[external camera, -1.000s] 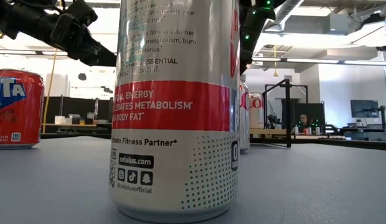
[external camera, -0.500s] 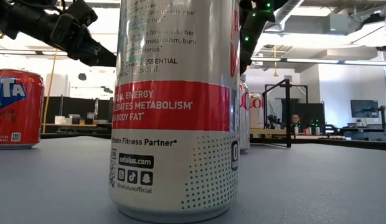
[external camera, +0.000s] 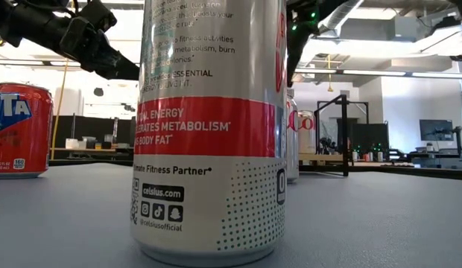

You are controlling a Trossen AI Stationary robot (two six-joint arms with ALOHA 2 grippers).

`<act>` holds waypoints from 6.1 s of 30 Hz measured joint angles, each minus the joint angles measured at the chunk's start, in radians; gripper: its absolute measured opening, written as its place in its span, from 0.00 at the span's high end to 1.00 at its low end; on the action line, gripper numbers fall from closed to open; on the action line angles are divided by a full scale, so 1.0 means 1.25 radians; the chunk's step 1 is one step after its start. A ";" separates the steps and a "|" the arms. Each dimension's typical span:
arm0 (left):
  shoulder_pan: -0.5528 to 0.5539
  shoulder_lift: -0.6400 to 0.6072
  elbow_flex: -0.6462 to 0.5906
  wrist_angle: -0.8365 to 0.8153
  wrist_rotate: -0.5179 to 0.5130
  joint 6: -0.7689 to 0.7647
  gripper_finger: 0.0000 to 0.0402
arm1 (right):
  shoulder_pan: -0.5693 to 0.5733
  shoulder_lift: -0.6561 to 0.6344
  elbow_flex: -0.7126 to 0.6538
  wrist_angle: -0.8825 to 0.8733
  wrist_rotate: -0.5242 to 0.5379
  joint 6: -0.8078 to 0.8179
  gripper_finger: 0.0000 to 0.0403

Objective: Place canned beverage on shelf
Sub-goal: Put the bottom red soda can on the shelf aligned with the other red soda can, then put the top silver soda can on the shelf aligned with the other silver soda can

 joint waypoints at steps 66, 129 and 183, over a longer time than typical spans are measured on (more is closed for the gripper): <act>0.000 0.000 0.000 -0.029 0.000 -0.003 0.20 | 0.267 -0.199 0.114 -0.432 -0.019 0.241 1.00; 0.000 0.000 0.000 -0.016 0.048 -0.019 0.20 | 0.346 -0.088 -0.246 0.142 -0.039 0.219 0.25; 0.000 0.000 0.000 -0.016 0.045 -0.014 0.20 | -0.102 -0.231 -0.170 -0.075 -0.016 0.114 0.05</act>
